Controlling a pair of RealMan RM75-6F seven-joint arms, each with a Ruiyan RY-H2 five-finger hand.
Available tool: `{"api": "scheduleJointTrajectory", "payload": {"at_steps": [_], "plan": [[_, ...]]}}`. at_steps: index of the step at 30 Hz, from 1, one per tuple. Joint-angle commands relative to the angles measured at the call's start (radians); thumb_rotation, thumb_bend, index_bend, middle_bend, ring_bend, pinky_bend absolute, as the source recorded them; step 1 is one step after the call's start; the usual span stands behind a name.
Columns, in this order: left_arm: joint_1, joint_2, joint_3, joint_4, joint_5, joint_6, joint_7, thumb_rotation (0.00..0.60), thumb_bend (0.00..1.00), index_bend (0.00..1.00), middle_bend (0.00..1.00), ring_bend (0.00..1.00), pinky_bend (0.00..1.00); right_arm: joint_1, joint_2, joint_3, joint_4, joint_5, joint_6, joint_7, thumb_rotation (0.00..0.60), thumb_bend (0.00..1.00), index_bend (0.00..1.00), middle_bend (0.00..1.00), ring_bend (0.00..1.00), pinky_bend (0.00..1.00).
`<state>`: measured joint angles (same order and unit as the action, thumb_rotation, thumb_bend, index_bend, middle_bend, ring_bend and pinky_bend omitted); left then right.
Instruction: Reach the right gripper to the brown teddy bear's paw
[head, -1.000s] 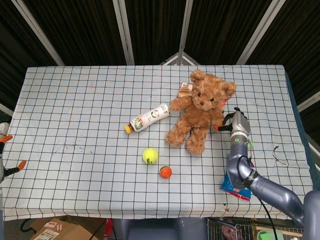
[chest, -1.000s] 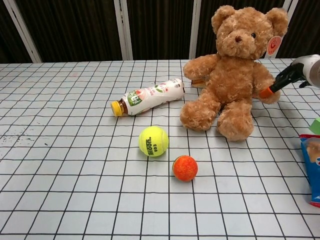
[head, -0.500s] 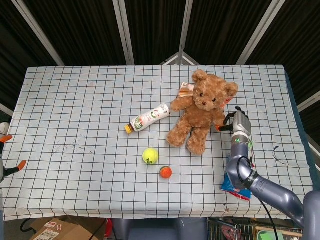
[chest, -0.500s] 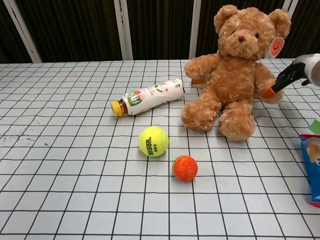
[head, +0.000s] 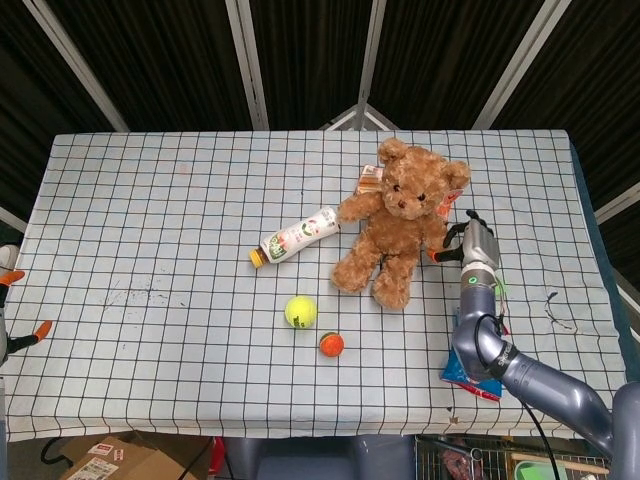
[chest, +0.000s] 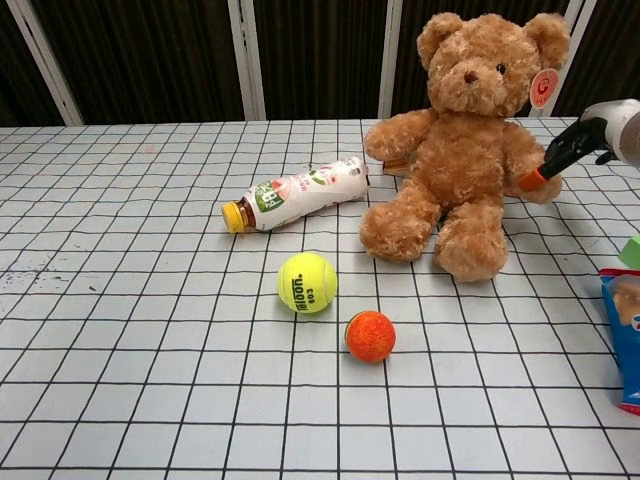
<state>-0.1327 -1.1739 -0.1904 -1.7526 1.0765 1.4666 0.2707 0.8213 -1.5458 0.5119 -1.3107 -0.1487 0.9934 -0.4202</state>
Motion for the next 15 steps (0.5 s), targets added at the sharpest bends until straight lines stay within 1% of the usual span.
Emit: {"api": "scheduleJointTrajectory", "payload": {"at_steps": [1, 3, 4, 7, 10, 12, 13, 15], "plan": [[-0.001, -0.001, 0.000, 0.000, -0.001, -0.002, 0.000, 0.600, 0.28, 0.24, 0.00, 0.00, 0.00, -0.003, 0.018, 0.007, -0.027, -0.008, 0.001, 0.003, 0.600, 0.17, 0.26, 0.09, 0.00, 0.00], [-0.001, 0.000, 0.000, -0.001, 0.000, -0.002, -0.001, 0.600, 0.28, 0.24, 0.00, 0.00, 0.00, -0.014, 0.046, 0.018, -0.061, 0.012, -0.025, 0.008, 0.600, 0.14, 0.06, 0.06, 0.00, 0.00], [0.000, 0.001, -0.001, -0.001, 0.001, 0.000, -0.003, 0.600, 0.28, 0.24, 0.00, 0.00, 0.00, -0.020, 0.063, 0.019, -0.077, 0.026, -0.039, 0.006, 0.600, 0.13, 0.01, 0.05, 0.00, 0.00], [0.003, 0.005, -0.002, -0.002, 0.001, 0.002, -0.009, 0.600, 0.28, 0.24, 0.00, 0.00, 0.00, -0.040, 0.104, 0.013, -0.114, 0.039, -0.058, 0.009, 0.600, 0.11, 0.00, 0.03, 0.00, 0.00], [0.005, 0.012, 0.000, -0.003, 0.001, -0.004, -0.019, 0.600, 0.28, 0.24, 0.00, 0.00, 0.00, -0.096, 0.172, 0.002, -0.182, 0.019, -0.073, 0.046, 0.600, 0.11, 0.00, 0.02, 0.00, 0.00], [0.005, 0.017, 0.002, -0.004, 0.003, -0.009, -0.023, 0.600, 0.28, 0.24, 0.00, 0.00, 0.00, -0.148, 0.226, -0.002, -0.243, -0.007, -0.092, 0.088, 0.600, 0.11, 0.00, 0.02, 0.00, 0.00], [0.006, 0.020, 0.004, -0.006, 0.006, -0.011, -0.027, 0.600, 0.28, 0.24, 0.00, 0.00, 0.00, -0.191, 0.269, -0.003, -0.290, -0.030, -0.110, 0.123, 0.600, 0.11, 0.00, 0.02, 0.00, 0.00], [0.008, 0.025, 0.006, -0.010, 0.013, -0.013, -0.037, 0.600, 0.28, 0.24, 0.00, 0.00, 0.00, -0.296, 0.365, -0.006, -0.403, -0.117, -0.147, 0.207, 0.600, 0.11, 0.00, 0.02, 0.00, 0.00]]}}
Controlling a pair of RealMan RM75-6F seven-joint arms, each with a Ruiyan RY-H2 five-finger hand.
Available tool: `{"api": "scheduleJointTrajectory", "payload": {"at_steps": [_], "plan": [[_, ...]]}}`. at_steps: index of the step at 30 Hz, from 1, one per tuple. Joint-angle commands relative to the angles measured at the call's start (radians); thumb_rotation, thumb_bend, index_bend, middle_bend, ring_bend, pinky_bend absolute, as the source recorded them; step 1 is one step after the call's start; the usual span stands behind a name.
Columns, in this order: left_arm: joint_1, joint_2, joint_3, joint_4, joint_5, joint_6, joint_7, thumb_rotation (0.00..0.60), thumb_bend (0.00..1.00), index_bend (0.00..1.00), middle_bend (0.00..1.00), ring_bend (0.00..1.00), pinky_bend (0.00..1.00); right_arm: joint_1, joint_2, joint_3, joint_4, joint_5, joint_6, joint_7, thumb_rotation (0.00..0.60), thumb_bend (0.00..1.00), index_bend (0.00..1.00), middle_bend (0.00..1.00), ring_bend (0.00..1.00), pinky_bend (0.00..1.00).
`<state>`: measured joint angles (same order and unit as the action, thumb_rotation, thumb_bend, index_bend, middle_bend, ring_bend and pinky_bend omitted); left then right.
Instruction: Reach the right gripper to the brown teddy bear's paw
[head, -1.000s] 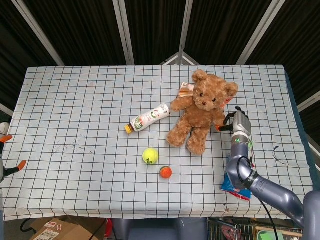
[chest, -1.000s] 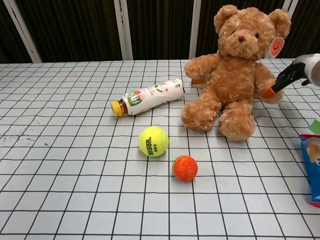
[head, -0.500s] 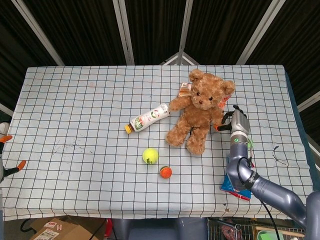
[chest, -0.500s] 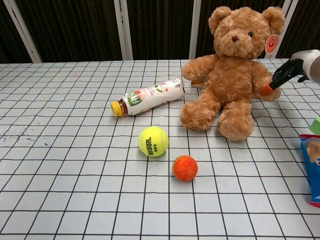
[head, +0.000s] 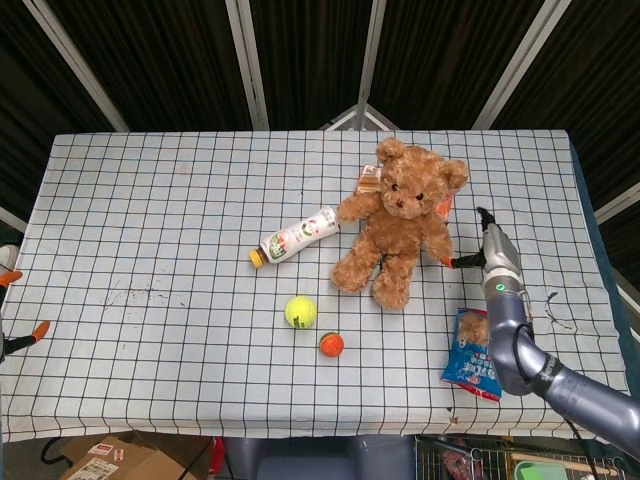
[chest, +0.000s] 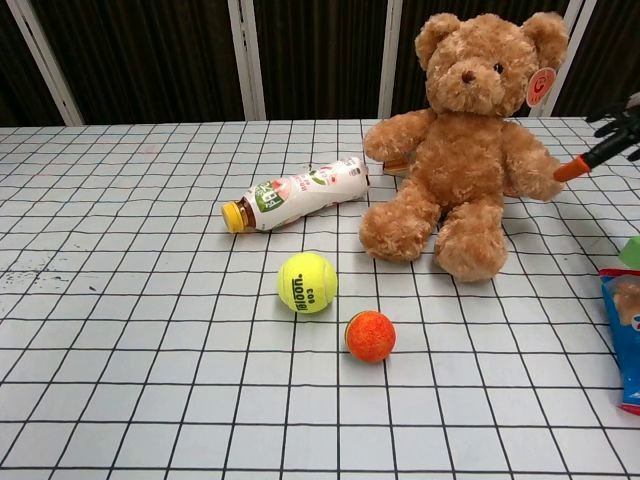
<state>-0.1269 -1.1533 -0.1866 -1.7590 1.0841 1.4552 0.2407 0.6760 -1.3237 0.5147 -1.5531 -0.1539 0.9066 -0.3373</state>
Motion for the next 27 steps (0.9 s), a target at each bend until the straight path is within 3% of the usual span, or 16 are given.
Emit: {"api": "scheduleJointTrajectory", "payload": {"at_steps": [1, 3, 6, 9, 14, 19, 27], "plan": [[0.003, 0.007, 0.005, -0.006, 0.010, -0.002, -0.011, 0.600, 0.28, 0.24, 0.00, 0.00, 0.00, -0.212, 0.182, -0.012, -0.212, -0.179, -0.057, 0.172, 0.600, 0.11, 0.00, 0.02, 0.00, 0.00], [0.006, 0.013, 0.009, -0.012, 0.020, -0.001, -0.018, 0.600, 0.28, 0.24, 0.00, 0.00, 0.00, -0.335, 0.229, -0.040, -0.296, -0.359, 0.011, 0.252, 0.600, 0.11, 0.00, 0.02, 0.00, 0.00], [0.011, 0.016, 0.018, -0.022, 0.042, 0.007, -0.023, 0.600, 0.28, 0.24, 0.00, 0.00, 0.00, -0.467, 0.249, -0.153, -0.333, -0.632, 0.141, 0.265, 0.600, 0.11, 0.00, 0.02, 0.00, 0.00], [0.018, 0.018, 0.037, -0.036, 0.076, 0.014, -0.023, 0.600, 0.28, 0.24, 0.00, 0.00, 0.00, -0.581, 0.222, -0.293, -0.267, -0.904, 0.304, 0.269, 0.600, 0.11, 0.00, 0.01, 0.00, 0.00], [0.028, 0.020, 0.064, -0.057, 0.133, 0.028, -0.028, 0.600, 0.28, 0.24, 0.00, 0.00, 0.00, -0.654, 0.206, -0.434, -0.080, -1.245, 0.432, 0.376, 0.600, 0.11, 0.00, 0.00, 0.00, 0.00], [0.036, 0.029, 0.074, -0.061, 0.170, 0.036, -0.056, 0.600, 0.28, 0.24, 0.00, 0.00, 0.00, -0.694, 0.169, -0.446, 0.028, -1.364, 0.602, 0.342, 0.600, 0.11, 0.00, 0.00, 0.00, 0.00], [0.040, 0.046, 0.066, -0.051, 0.156, 0.027, -0.089, 0.600, 0.28, 0.24, 0.00, 0.00, 0.00, -0.728, 0.224, -0.493, -0.040, -1.388, 0.621, 0.322, 0.600, 0.11, 0.00, 0.00, 0.00, 0.00]]}}
